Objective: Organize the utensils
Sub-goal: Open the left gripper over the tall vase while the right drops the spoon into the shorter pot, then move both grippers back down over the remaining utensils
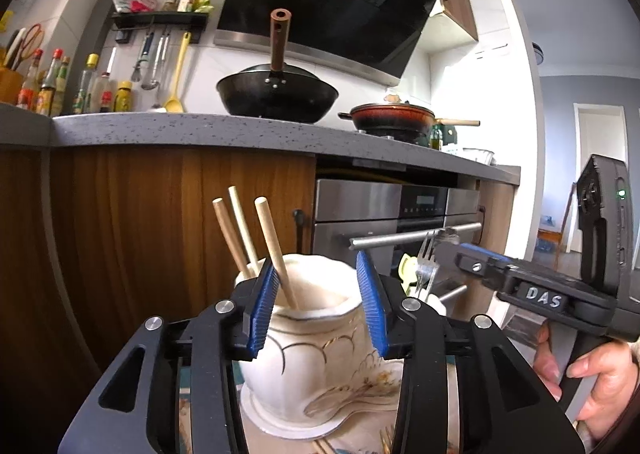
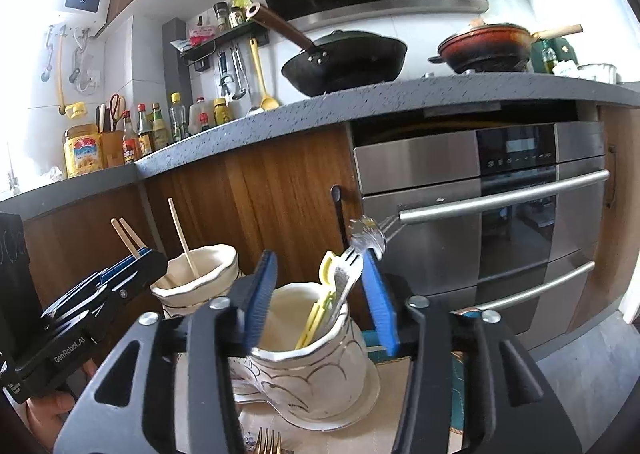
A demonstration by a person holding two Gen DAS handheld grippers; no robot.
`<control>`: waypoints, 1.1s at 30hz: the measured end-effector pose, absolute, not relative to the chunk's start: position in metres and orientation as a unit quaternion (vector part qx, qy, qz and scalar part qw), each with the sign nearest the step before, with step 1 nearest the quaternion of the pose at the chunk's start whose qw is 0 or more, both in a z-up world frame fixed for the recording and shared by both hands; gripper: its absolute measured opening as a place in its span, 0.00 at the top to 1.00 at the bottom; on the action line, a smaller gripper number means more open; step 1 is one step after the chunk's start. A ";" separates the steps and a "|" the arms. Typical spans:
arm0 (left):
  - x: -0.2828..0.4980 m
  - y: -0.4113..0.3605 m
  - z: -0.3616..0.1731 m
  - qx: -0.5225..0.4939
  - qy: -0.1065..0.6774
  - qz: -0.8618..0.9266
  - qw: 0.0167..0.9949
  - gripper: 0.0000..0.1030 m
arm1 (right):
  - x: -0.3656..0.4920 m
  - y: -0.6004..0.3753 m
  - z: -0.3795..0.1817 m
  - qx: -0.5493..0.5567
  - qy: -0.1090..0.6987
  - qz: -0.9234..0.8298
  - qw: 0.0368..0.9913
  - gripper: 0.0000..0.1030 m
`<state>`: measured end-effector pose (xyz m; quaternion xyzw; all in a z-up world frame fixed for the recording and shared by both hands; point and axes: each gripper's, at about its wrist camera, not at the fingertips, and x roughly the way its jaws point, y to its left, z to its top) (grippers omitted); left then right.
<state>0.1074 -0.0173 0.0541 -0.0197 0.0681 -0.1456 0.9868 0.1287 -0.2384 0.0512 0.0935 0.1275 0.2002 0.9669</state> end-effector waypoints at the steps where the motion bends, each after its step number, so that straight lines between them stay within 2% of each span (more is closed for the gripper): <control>1: 0.104 -0.016 0.053 -0.020 0.066 -0.141 0.988 0.56 | 0.126 -0.239 0.052 0.094 0.126 0.198 0.967 0.46; 2: 0.102 -0.016 0.053 -0.020 0.066 -0.139 0.988 0.52 | 0.121 -0.240 0.052 0.094 0.125 0.197 0.968 0.44; 4: 0.092 -0.014 0.052 -0.024 0.058 -0.138 0.988 0.37 | 0.115 -0.241 0.051 0.095 0.126 0.197 0.968 0.36; 5: 0.087 -0.014 0.051 -0.025 0.053 -0.141 0.988 0.36 | 0.111 -0.242 0.051 0.094 0.126 0.198 0.968 0.35; 8: 0.071 -0.015 0.050 -0.015 0.042 -0.140 0.989 0.32 | 0.095 -0.243 0.047 0.092 0.128 0.195 0.968 0.22; 10: 0.064 -0.015 0.048 -0.008 0.046 -0.132 0.990 0.21 | 0.086 -0.244 0.042 0.093 0.133 0.199 0.966 0.14; 13: 0.053 -0.010 0.046 -0.012 0.050 -0.123 0.991 0.14 | 0.077 -0.245 0.035 0.095 0.146 0.200 0.964 0.05; 18: 0.039 0.003 0.043 -0.031 0.089 -0.103 0.990 0.09 | 0.065 -0.251 0.026 0.115 0.168 0.196 0.959 0.05; 33: 0.052 -0.003 -0.001 0.007 0.286 -0.064 0.956 0.06 | 0.063 -0.242 0.007 0.098 0.218 0.200 0.950 0.05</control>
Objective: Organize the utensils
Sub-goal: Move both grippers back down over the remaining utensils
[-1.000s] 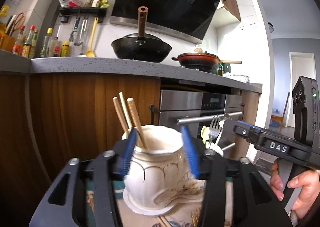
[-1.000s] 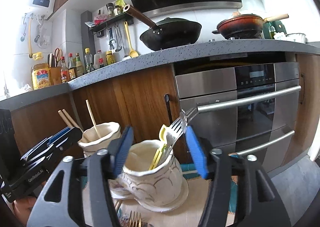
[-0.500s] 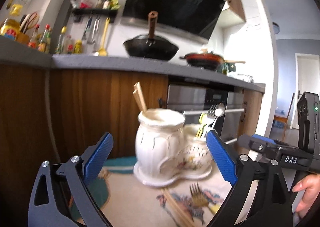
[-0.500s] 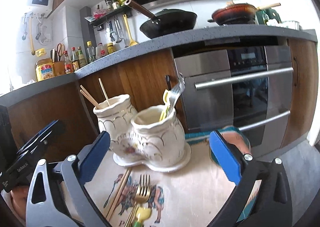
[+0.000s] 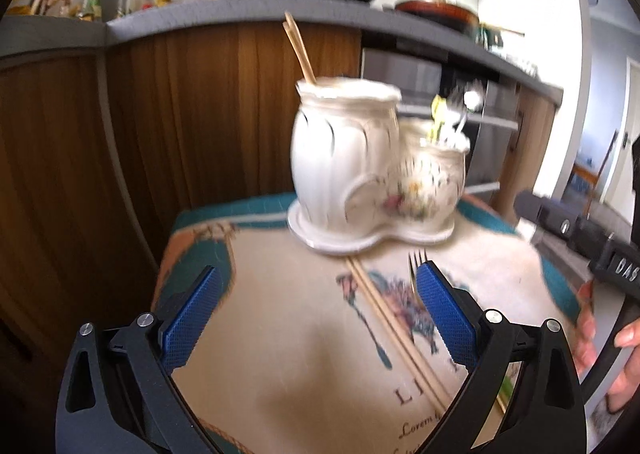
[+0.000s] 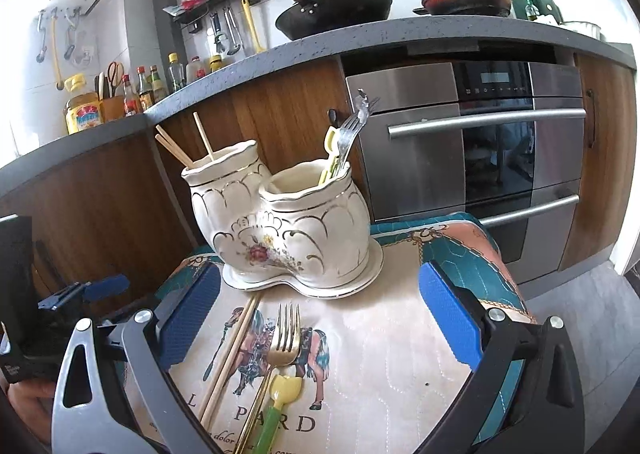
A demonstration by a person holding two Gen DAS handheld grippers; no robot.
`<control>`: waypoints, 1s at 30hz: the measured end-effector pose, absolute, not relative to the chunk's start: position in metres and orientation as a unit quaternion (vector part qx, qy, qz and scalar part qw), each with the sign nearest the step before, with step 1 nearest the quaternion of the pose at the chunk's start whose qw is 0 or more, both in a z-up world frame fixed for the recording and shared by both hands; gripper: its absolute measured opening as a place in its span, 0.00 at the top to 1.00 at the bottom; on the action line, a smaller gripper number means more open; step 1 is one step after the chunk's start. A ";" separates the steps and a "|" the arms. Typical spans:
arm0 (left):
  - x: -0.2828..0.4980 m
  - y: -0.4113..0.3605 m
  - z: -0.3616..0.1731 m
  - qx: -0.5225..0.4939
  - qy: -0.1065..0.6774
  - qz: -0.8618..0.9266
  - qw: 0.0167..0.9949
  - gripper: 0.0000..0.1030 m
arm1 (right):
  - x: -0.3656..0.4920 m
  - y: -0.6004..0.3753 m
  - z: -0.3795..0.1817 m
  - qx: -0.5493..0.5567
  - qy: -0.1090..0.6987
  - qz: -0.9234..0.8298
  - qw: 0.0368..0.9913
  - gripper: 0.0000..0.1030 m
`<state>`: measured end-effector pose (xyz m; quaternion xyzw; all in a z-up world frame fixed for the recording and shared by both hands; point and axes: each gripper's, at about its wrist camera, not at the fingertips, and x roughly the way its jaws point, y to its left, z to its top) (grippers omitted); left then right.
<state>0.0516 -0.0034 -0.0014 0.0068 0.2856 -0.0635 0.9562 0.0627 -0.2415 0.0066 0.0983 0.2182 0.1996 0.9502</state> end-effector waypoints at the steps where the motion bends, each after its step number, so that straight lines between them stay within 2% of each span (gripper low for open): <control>1: 0.053 -0.006 -0.006 0.013 0.296 -0.061 0.953 0.06 | 0.063 -0.243 0.007 0.099 0.219 0.200 0.950 0.05; 11: 0.073 -0.030 -0.036 0.066 0.381 -0.046 0.921 0.12 | 0.065 -0.242 0.005 0.095 0.230 0.208 0.946 0.05; 14: 0.077 -0.036 -0.042 0.082 0.394 -0.044 0.915 0.20 | 0.065 -0.243 0.006 0.092 0.230 0.208 0.946 0.05; 16: 0.079 -0.037 -0.045 0.085 0.401 -0.043 0.911 0.30 | 0.064 -0.243 0.006 0.090 0.229 0.208 0.947 0.05; 26: 0.082 -0.041 -0.045 0.080 0.414 -0.046 0.906 0.32 | 0.064 -0.243 0.008 0.083 0.226 0.210 0.948 0.05; 29: 0.085 -0.041 -0.044 0.074 0.421 -0.055 0.902 0.43 | 0.063 -0.243 0.008 0.078 0.225 0.210 0.948 0.05; 30: 0.085 -0.040 -0.044 0.069 0.424 -0.063 0.901 0.50 | 0.062 -0.243 0.008 0.077 0.225 0.210 0.948 0.05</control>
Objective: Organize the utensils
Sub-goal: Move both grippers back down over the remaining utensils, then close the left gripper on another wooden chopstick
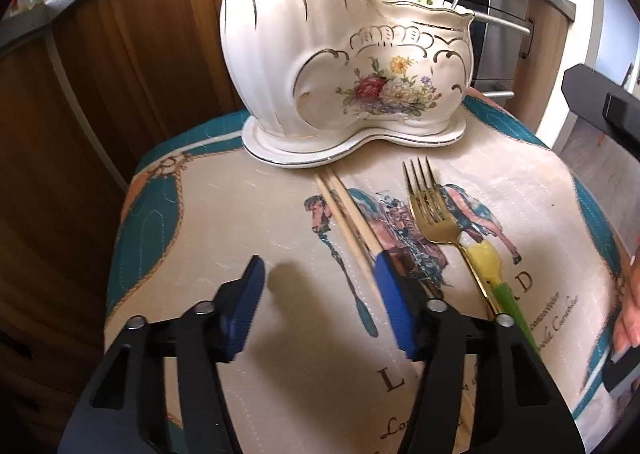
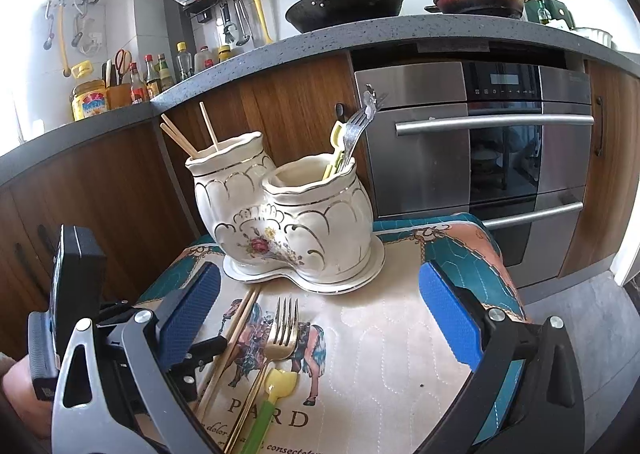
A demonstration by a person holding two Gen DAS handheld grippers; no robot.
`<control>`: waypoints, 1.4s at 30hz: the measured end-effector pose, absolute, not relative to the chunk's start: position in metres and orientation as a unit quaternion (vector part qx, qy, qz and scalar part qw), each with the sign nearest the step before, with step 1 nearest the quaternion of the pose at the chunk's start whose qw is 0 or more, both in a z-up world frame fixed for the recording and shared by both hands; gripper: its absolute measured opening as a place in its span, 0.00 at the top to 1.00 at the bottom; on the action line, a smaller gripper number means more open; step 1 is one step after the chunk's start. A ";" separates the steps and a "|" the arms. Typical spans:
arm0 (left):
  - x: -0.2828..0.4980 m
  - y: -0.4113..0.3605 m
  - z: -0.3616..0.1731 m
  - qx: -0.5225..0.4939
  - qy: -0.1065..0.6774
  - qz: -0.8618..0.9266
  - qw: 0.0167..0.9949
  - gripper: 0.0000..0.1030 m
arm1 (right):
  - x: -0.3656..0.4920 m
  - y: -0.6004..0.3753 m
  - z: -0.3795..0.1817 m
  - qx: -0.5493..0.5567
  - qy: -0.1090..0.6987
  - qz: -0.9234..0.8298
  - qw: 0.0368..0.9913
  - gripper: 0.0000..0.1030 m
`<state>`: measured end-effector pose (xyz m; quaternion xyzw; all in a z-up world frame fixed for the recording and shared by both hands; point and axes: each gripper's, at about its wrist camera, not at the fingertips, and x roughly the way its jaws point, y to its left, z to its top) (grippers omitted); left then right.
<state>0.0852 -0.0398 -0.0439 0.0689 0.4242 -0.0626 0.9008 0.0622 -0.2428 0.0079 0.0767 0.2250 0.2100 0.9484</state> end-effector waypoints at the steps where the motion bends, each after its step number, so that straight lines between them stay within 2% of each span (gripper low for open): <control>1: 0.085 -0.039 -0.044 0.066 0.426 -0.069 0.900 0.57 | 0.062 -0.243 0.008 0.076 0.225 0.210 0.949 0.05; 2: 0.085 -0.039 -0.044 0.064 0.429 -0.074 0.898 0.61 | 0.062 -0.243 0.008 0.075 0.225 0.210 0.949 0.05; 4: 0.084 -0.040 -0.043 0.062 0.437 -0.088 0.893 0.81 | 0.062 -0.243 0.008 0.076 0.225 0.210 0.948 0.05; 7: 0.082 -0.037 -0.041 0.056 0.448 -0.094 0.888 0.95 | 0.062 -0.243 0.008 0.079 0.228 0.211 0.947 0.05; 10: 0.080 -0.029 -0.040 0.038 0.456 -0.095 0.884 0.96 | 0.061 -0.244 0.009 0.078 0.225 0.212 0.948 0.05; 15: 0.071 -0.027 -0.040 0.069 0.462 -0.083 0.880 0.96 | 0.060 -0.244 0.010 0.077 0.227 0.215 0.947 0.05; 17: 0.073 -0.026 -0.041 0.063 0.466 -0.082 0.879 0.91 | 0.062 -0.242 0.008 0.069 0.233 0.211 0.947 0.05; 18: 0.075 -0.026 -0.043 0.059 0.470 -0.079 0.877 0.82 | 0.062 -0.241 0.007 0.065 0.239 0.208 0.946 0.05; 20: 0.077 -0.027 -0.045 0.060 0.470 -0.076 0.877 0.77 | 0.066 -0.237 0.004 0.052 0.270 0.207 0.939 0.05; 21: 0.077 -0.028 -0.045 0.062 0.466 -0.073 0.880 0.76 | 0.067 -0.235 0.002 0.046 0.283 0.209 0.935 0.07; 23: 0.077 -0.026 -0.046 0.057 0.460 -0.071 0.883 0.76 | 0.070 -0.229 -0.005 0.030 0.318 0.222 0.921 0.19; 24: 0.076 -0.025 -0.047 0.055 0.455 -0.071 0.886 0.77 | 0.072 -0.225 -0.009 0.024 0.338 0.232 0.912 0.29; 25: 0.075 -0.025 -0.047 0.059 0.451 -0.068 0.888 0.81 | 0.072 -0.222 -0.013 0.021 0.351 0.241 0.905 0.38; 28: 0.073 -0.021 -0.048 0.067 0.444 -0.063 0.891 0.92 | 0.071 -0.206 -0.026 -0.002 0.385 0.274 0.881 0.53; 31: 0.070 -0.014 -0.048 0.066 0.439 -0.067 0.894 0.94 | 0.067 -0.191 -0.033 -0.020 0.399 0.295 0.868 0.70; 33: 0.069 -0.012 -0.048 0.061 0.436 -0.070 0.895 0.94 | 0.067 -0.184 -0.038 -0.031 0.409 0.297 0.862 0.73; 42: 0.066 -0.011 -0.048 0.069 0.426 -0.073 0.899 0.94 | 0.058 -0.157 -0.044 -0.099 0.391 0.279 0.872 0.76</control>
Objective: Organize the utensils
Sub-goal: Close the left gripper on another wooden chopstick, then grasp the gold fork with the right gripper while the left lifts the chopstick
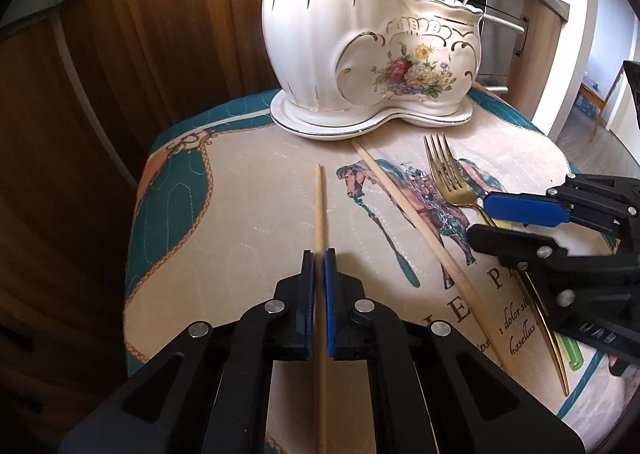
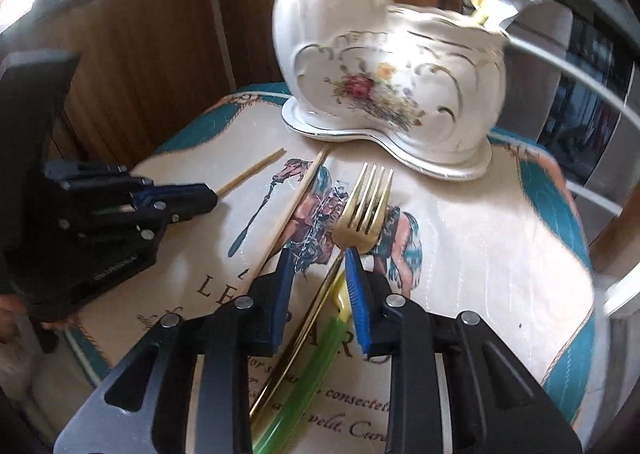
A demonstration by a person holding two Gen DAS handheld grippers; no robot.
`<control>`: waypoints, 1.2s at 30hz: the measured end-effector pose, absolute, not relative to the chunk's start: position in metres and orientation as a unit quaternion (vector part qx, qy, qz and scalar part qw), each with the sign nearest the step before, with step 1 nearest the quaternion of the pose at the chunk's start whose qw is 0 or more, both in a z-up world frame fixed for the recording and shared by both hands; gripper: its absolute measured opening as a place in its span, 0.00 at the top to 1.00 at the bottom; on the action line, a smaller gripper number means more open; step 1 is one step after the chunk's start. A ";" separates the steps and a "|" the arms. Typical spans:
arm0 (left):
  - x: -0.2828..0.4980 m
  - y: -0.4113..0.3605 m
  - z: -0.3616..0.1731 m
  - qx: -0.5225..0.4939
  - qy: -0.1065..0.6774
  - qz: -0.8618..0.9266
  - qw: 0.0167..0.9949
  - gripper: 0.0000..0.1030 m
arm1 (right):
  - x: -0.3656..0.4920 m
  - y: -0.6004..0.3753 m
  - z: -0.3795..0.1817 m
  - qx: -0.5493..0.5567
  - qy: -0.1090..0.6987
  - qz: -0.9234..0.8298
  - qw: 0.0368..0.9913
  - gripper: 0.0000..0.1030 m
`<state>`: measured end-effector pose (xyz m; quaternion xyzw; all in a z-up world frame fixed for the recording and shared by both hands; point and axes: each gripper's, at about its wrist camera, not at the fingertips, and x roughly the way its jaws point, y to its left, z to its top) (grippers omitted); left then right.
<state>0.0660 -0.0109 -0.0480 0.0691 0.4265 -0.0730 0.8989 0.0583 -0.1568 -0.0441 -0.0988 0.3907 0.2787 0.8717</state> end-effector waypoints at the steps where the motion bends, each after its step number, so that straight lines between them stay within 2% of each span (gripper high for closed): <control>1: 0.066 -0.011 -0.048 0.071 0.426 -0.073 0.899 0.94 | 0.056 -0.153 -0.045 -0.113 0.386 0.274 0.874 0.84; 2: 0.066 -0.011 -0.048 0.071 0.425 -0.074 0.899 0.94 | 0.057 -0.153 -0.046 -0.120 0.383 0.270 0.875 0.89; 9: 0.064 -0.009 -0.045 0.059 0.425 -0.081 0.900 0.95 | 0.057 -0.170 -0.034 -0.069 0.374 0.300 0.875 0.94; 17: 0.050 -0.009 -0.022 0.034 0.389 -0.119 0.913 0.95 | 0.058 -0.201 -0.003 0.005 0.321 0.328 0.889 0.95; 29: 0.031 -0.006 0.019 0.008 0.319 -0.150 0.936 0.95 | 0.035 -0.213 0.031 0.022 0.227 0.339 0.913 0.96; 36: 0.025 -0.009 0.024 0.004 0.307 -0.160 0.938 0.95 | 0.021 -0.221 0.047 0.027 0.173 0.343 0.923 0.96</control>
